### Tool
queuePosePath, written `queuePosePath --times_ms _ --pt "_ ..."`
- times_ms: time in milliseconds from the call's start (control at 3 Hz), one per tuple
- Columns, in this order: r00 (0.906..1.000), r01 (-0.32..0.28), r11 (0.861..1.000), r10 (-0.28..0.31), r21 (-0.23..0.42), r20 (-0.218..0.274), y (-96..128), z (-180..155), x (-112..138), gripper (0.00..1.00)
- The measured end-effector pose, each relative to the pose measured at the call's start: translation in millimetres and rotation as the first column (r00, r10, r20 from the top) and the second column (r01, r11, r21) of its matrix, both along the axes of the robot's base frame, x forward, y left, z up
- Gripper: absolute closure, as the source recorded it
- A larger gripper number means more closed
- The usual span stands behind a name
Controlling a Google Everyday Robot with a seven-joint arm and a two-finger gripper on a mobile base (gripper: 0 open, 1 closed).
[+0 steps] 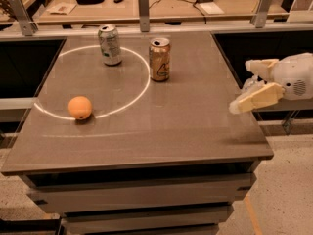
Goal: Knock orange can over
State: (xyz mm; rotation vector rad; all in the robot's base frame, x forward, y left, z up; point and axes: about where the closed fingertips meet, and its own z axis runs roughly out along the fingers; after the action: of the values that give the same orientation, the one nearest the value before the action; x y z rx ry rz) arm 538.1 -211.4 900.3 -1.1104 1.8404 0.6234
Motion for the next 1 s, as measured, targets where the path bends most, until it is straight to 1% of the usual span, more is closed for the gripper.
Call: queuePosePath --times_ms 667,1000 --pt "0.9996 0.019 0.998 -0.018 0.059 -0.023 31 -40 71 0.0" --pt "0.9992 0.027 0.995 -0.024 0.098 -0.032 52 -50 97 0.0"
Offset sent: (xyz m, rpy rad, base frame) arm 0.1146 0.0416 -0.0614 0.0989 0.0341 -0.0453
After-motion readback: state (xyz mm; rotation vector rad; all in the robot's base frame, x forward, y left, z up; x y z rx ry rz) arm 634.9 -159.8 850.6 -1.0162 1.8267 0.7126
